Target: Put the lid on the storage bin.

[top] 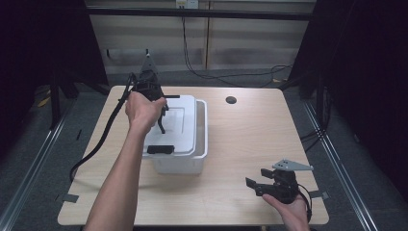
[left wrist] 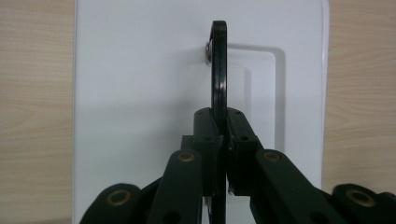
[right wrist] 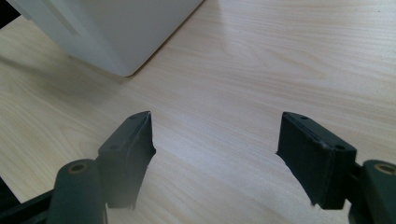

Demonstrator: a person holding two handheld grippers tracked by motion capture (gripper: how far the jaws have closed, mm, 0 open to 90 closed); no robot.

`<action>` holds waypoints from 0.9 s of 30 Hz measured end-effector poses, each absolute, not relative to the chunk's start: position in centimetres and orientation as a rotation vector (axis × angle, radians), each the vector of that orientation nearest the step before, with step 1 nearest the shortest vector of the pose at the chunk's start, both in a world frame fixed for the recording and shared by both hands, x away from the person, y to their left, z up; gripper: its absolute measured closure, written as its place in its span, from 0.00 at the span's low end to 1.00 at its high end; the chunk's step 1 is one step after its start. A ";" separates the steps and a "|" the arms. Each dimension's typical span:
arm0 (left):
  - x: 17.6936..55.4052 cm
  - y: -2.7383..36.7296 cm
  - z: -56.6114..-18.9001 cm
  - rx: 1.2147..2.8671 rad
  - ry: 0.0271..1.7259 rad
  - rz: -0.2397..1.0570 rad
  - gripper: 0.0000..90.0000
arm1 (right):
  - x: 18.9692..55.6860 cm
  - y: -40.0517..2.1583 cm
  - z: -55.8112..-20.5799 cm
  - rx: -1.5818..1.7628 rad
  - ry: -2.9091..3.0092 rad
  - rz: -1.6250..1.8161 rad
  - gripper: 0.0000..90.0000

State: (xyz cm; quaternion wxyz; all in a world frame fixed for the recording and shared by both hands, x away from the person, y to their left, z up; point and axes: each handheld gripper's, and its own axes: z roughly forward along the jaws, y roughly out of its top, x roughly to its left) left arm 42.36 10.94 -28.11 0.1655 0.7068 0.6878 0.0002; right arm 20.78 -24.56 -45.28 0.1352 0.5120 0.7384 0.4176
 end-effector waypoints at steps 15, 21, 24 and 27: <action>42.7 9.0 -28.5 2.015 1.945 -0.023 0.94 | 20.8 -24.6 -45.3 1.484 2.142 1.207 0.29; 42.5 8.3 -27.4 2.031 1.916 -0.008 0.94 | 20.8 -24.5 -45.3 1.482 2.144 1.207 0.29; 42.6 8.3 -27.2 2.020 1.916 0.006 0.94 | 20.8 -24.5 -45.3 1.478 2.144 1.210 0.29; 42.5 8.6 -26.7 2.011 1.921 0.010 0.94 | 20.8 -24.5 -45.3 1.480 2.147 1.207 0.29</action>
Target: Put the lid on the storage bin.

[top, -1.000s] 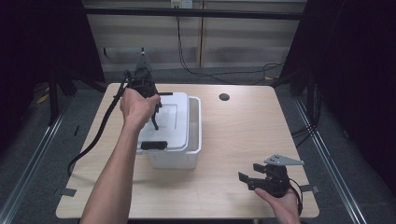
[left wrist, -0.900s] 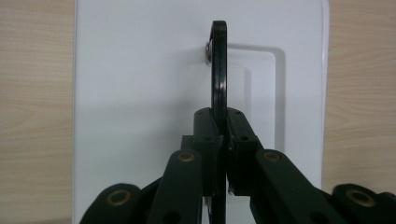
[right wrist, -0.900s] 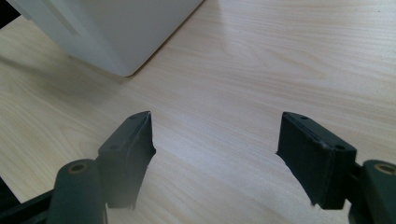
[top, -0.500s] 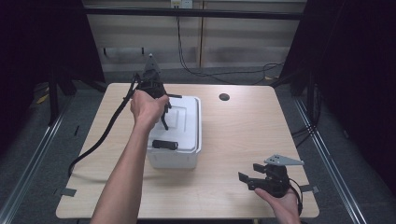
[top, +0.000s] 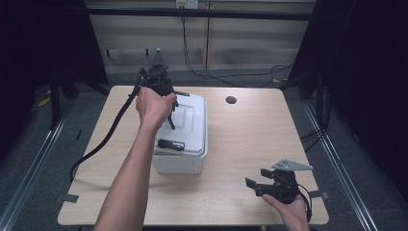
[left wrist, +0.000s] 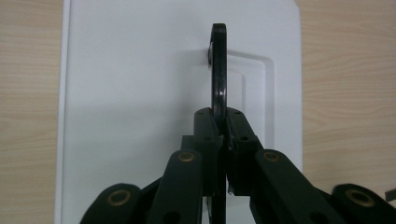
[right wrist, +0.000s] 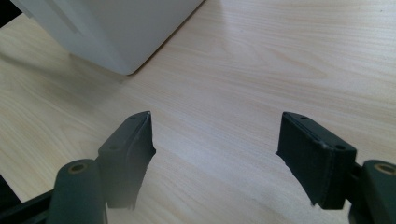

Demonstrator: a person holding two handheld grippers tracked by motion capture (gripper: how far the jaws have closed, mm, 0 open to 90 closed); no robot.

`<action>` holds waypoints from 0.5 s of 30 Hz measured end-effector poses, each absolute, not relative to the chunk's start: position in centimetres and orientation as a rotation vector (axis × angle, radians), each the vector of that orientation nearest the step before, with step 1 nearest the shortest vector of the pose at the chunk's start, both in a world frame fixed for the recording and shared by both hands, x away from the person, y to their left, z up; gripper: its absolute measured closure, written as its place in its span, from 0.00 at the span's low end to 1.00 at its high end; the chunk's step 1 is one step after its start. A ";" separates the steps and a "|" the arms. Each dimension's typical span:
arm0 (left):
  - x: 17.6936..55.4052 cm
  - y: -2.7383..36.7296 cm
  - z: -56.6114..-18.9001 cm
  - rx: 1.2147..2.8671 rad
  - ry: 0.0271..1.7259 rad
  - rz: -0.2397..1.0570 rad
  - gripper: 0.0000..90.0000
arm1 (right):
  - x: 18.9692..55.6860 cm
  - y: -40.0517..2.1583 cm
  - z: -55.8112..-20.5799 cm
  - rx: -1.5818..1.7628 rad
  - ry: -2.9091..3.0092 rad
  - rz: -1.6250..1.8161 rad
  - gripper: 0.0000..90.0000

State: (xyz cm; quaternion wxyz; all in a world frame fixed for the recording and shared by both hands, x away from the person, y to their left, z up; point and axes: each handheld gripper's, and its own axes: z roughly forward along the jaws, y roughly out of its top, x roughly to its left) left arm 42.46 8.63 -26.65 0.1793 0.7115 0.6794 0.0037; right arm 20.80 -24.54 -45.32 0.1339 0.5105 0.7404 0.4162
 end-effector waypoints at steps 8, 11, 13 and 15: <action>42.8 8.5 -26.8 1.978 1.925 0.005 0.94 | 20.8 -24.5 -45.3 1.481 2.146 1.204 0.29; 43.1 8.0 -27.2 1.992 1.930 -0.003 0.94 | 20.8 -24.5 -45.4 1.478 2.148 1.206 0.29; 43.1 8.1 -27.5 1.987 1.943 0.003 0.94 | 20.8 -24.5 -45.4 1.476 2.150 1.207 0.29; 43.3 8.1 -27.7 1.999 1.942 -0.001 0.94 | 20.8 -24.6 -45.4 1.476 2.150 1.207 0.29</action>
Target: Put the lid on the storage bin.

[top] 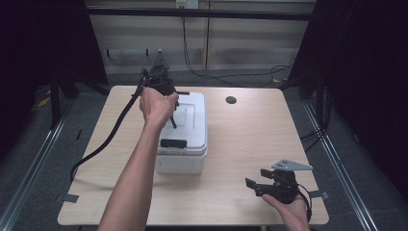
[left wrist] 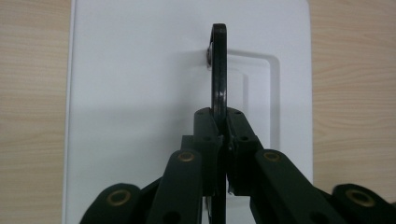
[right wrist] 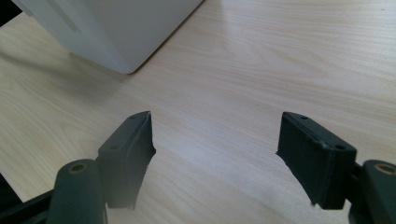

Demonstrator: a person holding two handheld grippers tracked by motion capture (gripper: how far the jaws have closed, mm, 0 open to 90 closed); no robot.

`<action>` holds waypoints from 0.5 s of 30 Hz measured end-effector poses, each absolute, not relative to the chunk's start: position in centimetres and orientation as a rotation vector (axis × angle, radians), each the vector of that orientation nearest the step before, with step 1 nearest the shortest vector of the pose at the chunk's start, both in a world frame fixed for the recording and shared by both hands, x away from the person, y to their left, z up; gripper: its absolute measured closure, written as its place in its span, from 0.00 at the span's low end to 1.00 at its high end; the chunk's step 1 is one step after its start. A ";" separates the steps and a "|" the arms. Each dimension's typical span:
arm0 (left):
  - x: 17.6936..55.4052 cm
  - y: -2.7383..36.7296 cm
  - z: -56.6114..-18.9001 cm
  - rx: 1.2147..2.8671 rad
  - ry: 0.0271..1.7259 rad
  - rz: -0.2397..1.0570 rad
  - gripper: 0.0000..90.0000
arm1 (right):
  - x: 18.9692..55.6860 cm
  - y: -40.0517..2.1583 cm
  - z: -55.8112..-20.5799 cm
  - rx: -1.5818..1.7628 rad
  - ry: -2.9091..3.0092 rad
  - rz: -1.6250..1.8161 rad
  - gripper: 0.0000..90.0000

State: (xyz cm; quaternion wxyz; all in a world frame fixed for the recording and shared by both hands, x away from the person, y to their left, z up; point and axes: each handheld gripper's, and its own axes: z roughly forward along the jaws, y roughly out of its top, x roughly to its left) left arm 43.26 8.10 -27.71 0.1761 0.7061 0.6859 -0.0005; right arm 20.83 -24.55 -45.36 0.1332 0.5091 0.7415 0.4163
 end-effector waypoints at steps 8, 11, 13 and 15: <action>43.2 7.3 -28.8 2.011 1.949 0.005 0.94 | 20.8 -24.5 -45.3 1.476 2.149 1.206 0.29; 43.1 7.1 -29.1 2.020 1.958 0.015 0.94 | 20.8 -24.5 -45.4 1.474 2.150 1.205 0.29; 43.1 7.1 -29.2 2.006 1.961 0.023 0.94 | 20.8 -24.5 -45.4 1.475 2.151 1.203 0.29; 43.1 7.3 -29.2 2.026 1.959 0.011 0.94 | 20.8 -24.4 -45.4 1.472 2.154 1.200 0.29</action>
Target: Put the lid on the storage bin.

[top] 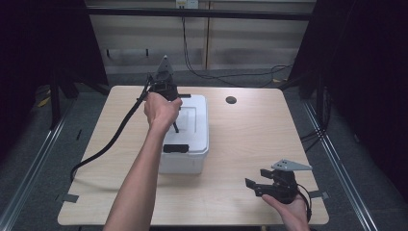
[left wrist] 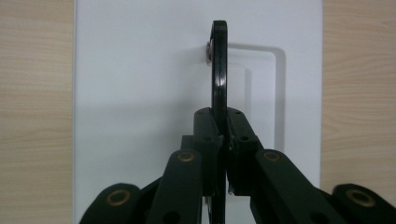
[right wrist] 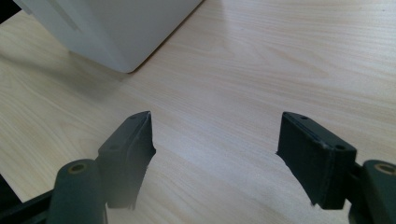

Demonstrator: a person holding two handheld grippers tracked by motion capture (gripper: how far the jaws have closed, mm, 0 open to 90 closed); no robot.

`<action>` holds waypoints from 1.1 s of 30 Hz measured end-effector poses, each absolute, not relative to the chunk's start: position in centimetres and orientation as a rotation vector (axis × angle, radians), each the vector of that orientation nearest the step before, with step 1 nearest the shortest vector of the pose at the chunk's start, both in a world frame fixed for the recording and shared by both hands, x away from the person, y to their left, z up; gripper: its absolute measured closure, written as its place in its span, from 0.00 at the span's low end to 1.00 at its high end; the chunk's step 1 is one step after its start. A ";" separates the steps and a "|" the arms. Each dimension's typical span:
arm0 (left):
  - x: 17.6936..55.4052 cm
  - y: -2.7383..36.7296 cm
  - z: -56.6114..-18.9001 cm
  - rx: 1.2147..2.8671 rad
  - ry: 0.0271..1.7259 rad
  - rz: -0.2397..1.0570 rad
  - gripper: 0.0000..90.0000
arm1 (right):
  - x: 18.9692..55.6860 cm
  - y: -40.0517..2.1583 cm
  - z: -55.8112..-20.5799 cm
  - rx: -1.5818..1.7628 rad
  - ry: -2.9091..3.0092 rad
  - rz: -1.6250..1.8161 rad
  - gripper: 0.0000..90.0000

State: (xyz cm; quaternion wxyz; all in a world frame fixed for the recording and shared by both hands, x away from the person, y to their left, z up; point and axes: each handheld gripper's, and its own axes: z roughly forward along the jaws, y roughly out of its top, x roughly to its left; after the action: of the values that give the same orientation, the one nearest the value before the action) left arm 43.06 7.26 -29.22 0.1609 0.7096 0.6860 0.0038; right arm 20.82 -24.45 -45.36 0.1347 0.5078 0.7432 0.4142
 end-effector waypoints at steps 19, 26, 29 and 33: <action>43.4 7.7 -30.5 2.043 1.948 -0.026 0.93 | 20.8 -24.5 -45.4 1.476 2.154 1.198 0.29; 43.4 7.6 -30.8 2.072 1.919 -0.010 0.91 | 20.8 -24.4 -45.4 1.474 2.159 1.194 0.29; 43.4 7.7 -30.9 2.097 1.899 -0.007 0.88 | 20.9 -24.4 -45.4 1.472 2.158 1.193 0.29; 43.4 7.8 -30.7 2.091 1.898 0.006 0.86 | 20.9 -24.4 -45.4 1.468 2.160 1.192 0.29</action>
State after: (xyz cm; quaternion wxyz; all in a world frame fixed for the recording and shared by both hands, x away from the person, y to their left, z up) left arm 43.41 7.80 -30.73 0.1582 0.7312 0.6636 0.0020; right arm 20.87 -24.41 -45.38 0.1352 0.5068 0.7455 0.4113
